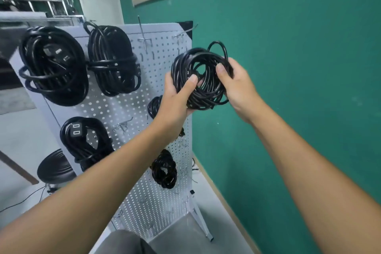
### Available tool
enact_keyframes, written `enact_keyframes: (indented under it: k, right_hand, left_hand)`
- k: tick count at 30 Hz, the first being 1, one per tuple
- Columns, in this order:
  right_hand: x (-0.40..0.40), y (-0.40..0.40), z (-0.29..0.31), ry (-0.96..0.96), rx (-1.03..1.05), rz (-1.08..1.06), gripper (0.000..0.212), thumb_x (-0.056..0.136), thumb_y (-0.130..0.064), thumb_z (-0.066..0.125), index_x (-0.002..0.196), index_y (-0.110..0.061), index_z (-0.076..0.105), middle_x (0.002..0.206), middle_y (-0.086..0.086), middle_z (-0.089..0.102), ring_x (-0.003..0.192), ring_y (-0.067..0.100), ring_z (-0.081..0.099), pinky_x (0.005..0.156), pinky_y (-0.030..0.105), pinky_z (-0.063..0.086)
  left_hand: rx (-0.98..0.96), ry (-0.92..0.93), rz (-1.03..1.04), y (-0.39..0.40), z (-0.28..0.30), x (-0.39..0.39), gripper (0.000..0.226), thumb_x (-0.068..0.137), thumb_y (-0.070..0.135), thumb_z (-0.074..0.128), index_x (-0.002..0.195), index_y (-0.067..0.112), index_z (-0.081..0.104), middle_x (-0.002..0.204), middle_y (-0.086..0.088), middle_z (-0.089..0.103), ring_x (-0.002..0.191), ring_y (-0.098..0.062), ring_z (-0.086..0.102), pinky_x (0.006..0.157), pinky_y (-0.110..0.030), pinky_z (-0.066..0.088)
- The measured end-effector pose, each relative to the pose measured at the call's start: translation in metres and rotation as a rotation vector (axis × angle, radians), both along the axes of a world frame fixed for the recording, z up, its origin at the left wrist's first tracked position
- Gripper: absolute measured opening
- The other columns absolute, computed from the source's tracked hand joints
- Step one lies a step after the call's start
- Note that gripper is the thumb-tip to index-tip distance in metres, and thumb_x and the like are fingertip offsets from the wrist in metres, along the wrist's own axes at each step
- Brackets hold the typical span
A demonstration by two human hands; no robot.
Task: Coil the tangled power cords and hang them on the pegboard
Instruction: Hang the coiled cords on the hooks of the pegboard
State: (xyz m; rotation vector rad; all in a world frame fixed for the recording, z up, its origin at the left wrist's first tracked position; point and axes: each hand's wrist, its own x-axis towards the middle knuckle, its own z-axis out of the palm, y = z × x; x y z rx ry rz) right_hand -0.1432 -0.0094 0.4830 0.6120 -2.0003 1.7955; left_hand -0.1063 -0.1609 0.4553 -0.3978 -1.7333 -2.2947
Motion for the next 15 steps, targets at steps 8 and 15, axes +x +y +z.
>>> enact_keyframes:
  k: [8, 15]
  right_hand:
    - [-0.026, -0.005, 0.068, 0.12, -0.021, 0.013, 0.009, 0.105, -0.011, 0.054, 0.108, -0.009, 0.062, 0.089, -0.006, 0.068, 0.077, -0.004, 0.063, 0.079, 0.018, 0.05]
    - [-0.055, -0.006, 0.082, 0.14, 0.002, -0.018, 0.018, 0.106, -0.015, 0.053, 0.114, -0.002, 0.063, 0.099, 0.003, 0.07, 0.089, 0.011, 0.065, 0.092, 0.034, 0.054]
  left_hand:
    - [0.036, 0.079, 0.043, -0.002, 0.062, -0.024, 0.035, 0.107, 0.026, 0.055, 0.139, 0.023, 0.042, 0.143, -0.008, 0.06, 0.123, -0.022, 0.067, 0.096, -0.059, 0.057]
    - [0.013, 0.044, 0.105, 0.002, 0.082, -0.052, 0.04, 0.105, 0.031, 0.058, 0.139, 0.022, 0.041, 0.141, -0.007, 0.06, 0.124, -0.028, 0.066, 0.093, -0.061, 0.057]
